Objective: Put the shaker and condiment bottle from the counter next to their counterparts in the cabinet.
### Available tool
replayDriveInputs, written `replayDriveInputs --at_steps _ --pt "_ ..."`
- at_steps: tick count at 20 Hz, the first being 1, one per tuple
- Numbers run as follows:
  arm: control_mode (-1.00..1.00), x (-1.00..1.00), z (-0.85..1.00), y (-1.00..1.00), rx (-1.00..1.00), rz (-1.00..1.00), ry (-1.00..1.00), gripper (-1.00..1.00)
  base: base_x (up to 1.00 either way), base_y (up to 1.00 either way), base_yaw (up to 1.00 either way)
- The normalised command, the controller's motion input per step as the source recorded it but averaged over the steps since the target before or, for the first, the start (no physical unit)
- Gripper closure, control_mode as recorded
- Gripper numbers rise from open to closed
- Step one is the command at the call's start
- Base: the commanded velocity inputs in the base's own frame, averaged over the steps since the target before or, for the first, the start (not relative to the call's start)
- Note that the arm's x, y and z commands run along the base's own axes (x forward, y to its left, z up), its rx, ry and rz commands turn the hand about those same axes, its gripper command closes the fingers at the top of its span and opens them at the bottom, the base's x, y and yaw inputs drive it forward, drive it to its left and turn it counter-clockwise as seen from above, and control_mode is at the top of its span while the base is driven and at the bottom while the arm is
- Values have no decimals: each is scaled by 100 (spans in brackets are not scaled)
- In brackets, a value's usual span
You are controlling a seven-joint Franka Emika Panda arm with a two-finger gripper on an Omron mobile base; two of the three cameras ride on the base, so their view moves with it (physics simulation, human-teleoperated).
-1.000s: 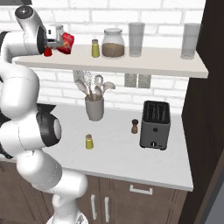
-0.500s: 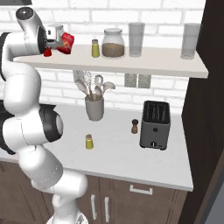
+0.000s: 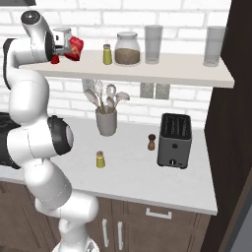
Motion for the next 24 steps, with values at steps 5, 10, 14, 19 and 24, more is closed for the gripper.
replayDriveInputs --at_steps 5,10,14,19,24 --pt "-100 16 -2 7 -1 0 0 100 0 0 0" --pt "-100 17 0 7 -1 0 1 100 0 0 0" --pt "-100 18 0 5 -1 0 2 100 0 0 0" --pt "-100 22 0 3 0 0 2 100 0 0 0" --pt "-100 27 0 1 -1 0 2 100 0 0 0"
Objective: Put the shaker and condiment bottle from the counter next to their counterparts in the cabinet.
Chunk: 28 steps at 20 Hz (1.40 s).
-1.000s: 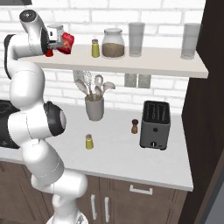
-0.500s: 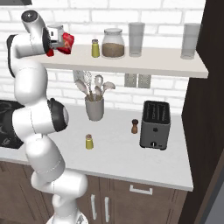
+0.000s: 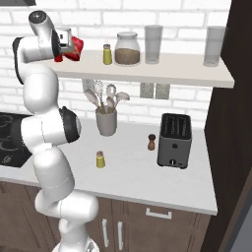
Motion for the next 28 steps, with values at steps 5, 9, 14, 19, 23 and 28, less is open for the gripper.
replayDriveInputs --at_steps 5,9,14,19,23,28 --pt "-100 16 -7 4 -2 0 0 100 0 0 0" --pt "-100 9 -11 6 -3 0 0 100 0 0 0" --pt "-100 8 -9 0 0 0 0 100 0 0 0" --pt "-100 0 -16 0 0 0 0 -100 0 0 0" --pt "-100 0 -18 0 0 0 0 -100 0 0 0" --pt "-100 0 -6 0 0 0 0 -100 0 0 0"
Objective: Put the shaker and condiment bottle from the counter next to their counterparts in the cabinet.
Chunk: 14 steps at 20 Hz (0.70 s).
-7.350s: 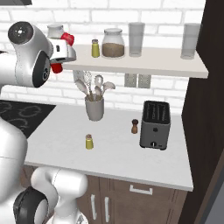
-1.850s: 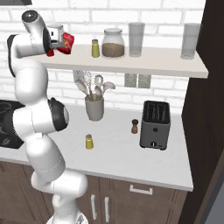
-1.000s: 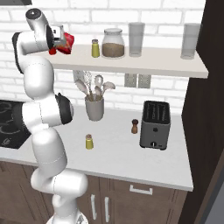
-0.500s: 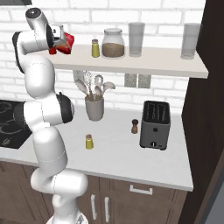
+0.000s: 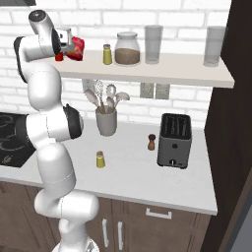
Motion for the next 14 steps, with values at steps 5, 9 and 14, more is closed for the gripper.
replayDriveInputs --at_steps 5,9,14 --pt "-100 0 0 0 0 0 0 -100 0 0 0" --pt "-100 -5 0 0 0 0 0 -100 0 0 0" --pt "-100 -22 7 0 6 0 0 -100 0 0 0"
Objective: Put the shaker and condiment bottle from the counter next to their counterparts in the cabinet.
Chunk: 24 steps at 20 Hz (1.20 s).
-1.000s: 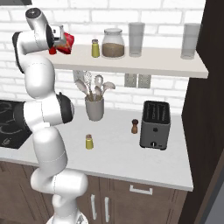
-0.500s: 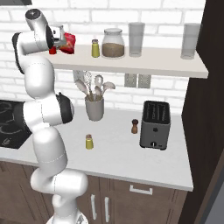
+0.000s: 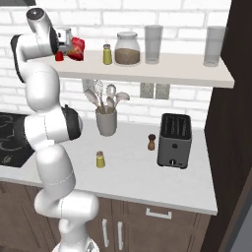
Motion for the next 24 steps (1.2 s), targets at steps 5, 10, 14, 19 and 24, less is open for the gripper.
replayDriveInputs --at_steps 5,10,14,19,24 --pt "-100 -65 19 -3 13 -4 0 -100 0 0 0" --pt "-100 -94 3 -22 11 -12 0 -100 0 0 0" --pt "-100 -92 -2 -23 6 -17 0 -100 0 0 0" --pt "-100 -83 -31 -26 2 -17 -1 -100 0 0 0" --pt "-100 -86 -36 -33 3 -16 -5 -100 0 0 0"
